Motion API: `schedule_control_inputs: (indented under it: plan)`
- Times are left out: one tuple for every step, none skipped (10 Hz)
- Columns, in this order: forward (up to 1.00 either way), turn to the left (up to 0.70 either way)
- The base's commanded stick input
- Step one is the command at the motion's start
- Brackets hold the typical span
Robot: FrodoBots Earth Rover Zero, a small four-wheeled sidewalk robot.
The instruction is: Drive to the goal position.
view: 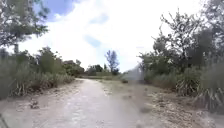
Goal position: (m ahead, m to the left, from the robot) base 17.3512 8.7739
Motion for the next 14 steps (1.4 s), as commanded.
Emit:
schedule_control_inputs:
  plan:
    - [0.45, 0.0]
    - [0.45, 0.0]
    - [0.45, 0.0]
    - [0.45, 0.0]
    - [0.45, 0.0]
    - [0.45, 0.0]
    - [0.45, 0.0]
    - [0.45, 0.0]
    - [0.45, 0.13]
    - [0.45, 0.27]
    - [0.45, 0.27]
    - [0.45, 0.27]
    - [0.45, 0.27]
    - [0.45, 0.27]
